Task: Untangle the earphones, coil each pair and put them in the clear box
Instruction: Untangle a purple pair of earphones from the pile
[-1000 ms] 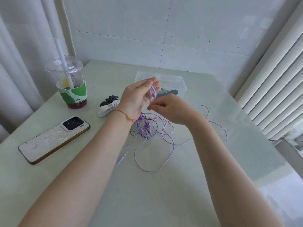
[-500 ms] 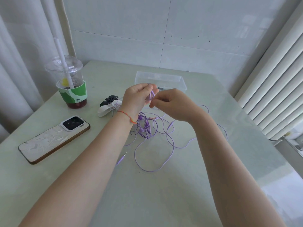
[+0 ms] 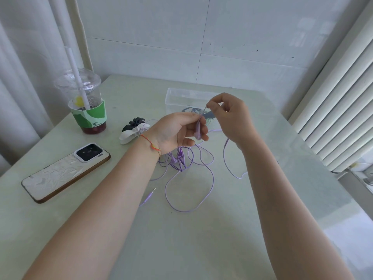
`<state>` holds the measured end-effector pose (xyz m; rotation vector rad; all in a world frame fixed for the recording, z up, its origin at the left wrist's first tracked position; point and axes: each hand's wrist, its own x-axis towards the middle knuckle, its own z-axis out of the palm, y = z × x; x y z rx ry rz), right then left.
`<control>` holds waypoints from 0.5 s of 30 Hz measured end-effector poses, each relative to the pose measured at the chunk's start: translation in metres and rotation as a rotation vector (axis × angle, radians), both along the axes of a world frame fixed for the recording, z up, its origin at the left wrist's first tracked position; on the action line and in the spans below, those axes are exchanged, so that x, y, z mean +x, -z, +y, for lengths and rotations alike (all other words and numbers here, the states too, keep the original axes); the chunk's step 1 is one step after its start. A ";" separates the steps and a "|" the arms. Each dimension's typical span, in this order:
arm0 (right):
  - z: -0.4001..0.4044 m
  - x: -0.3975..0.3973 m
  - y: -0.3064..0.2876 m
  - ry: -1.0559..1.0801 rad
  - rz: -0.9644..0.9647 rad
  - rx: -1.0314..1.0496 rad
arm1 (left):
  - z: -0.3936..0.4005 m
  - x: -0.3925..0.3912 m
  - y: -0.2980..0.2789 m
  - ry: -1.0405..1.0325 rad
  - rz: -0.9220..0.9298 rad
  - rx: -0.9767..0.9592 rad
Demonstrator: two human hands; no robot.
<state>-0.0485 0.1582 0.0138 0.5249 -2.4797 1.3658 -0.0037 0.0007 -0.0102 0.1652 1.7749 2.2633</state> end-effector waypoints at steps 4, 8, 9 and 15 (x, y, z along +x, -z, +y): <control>0.001 -0.002 0.002 -0.002 -0.008 -0.017 | 0.000 0.002 -0.003 0.038 0.002 0.031; 0.000 -0.002 0.006 -0.027 -0.048 -0.008 | 0.001 0.003 -0.003 0.020 0.048 0.107; -0.001 -0.001 0.008 -0.040 -0.064 0.006 | 0.001 0.003 -0.004 0.001 0.046 0.162; -0.006 0.007 0.012 -0.202 -0.204 0.281 | -0.004 -0.002 -0.002 -0.148 0.043 0.304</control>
